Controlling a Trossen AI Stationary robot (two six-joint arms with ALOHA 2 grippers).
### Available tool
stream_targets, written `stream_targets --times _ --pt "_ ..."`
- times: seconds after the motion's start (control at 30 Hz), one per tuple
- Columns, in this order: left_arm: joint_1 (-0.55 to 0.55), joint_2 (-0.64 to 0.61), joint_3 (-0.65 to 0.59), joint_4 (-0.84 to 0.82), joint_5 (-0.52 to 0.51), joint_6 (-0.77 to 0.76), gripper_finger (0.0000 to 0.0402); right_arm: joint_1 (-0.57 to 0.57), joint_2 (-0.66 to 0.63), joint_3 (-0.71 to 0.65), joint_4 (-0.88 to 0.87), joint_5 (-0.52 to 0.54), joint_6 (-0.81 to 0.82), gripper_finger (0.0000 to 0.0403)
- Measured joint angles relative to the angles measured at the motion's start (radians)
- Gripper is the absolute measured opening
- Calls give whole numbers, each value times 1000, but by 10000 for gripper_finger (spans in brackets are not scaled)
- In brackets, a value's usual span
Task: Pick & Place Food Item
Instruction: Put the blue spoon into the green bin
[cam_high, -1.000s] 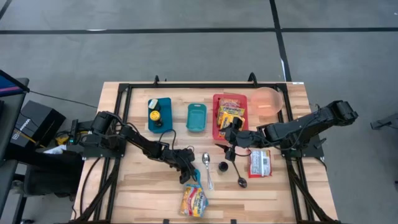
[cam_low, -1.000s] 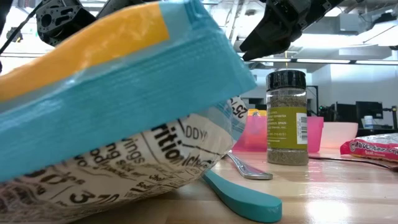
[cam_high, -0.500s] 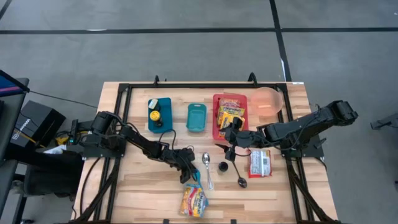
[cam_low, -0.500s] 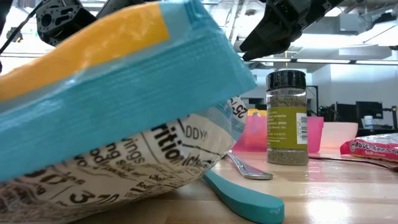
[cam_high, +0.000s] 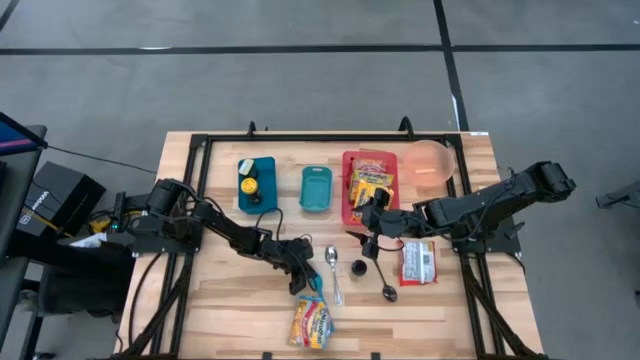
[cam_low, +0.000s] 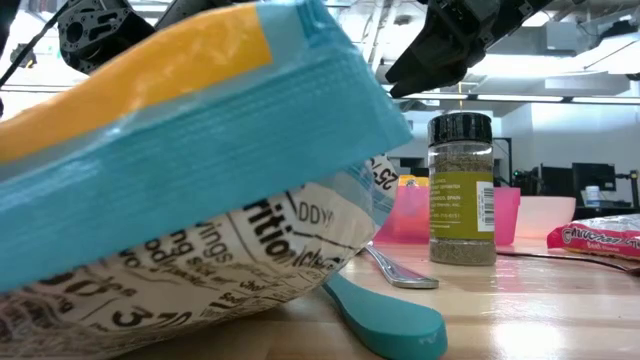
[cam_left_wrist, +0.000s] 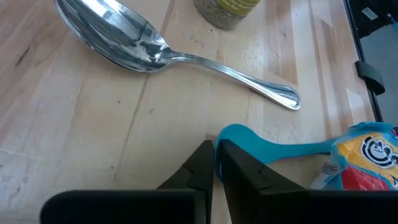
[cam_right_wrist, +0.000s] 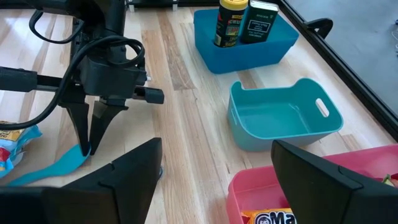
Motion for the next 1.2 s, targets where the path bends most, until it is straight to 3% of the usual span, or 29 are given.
stream_targets --times 0.9,1.2 --pt "5 -3 0 8 -16 22 8 0 0 0 0 0 0 297" --pt "27 -63 0 -17 -26 68 5 0 0 0 -7 0 0 297"
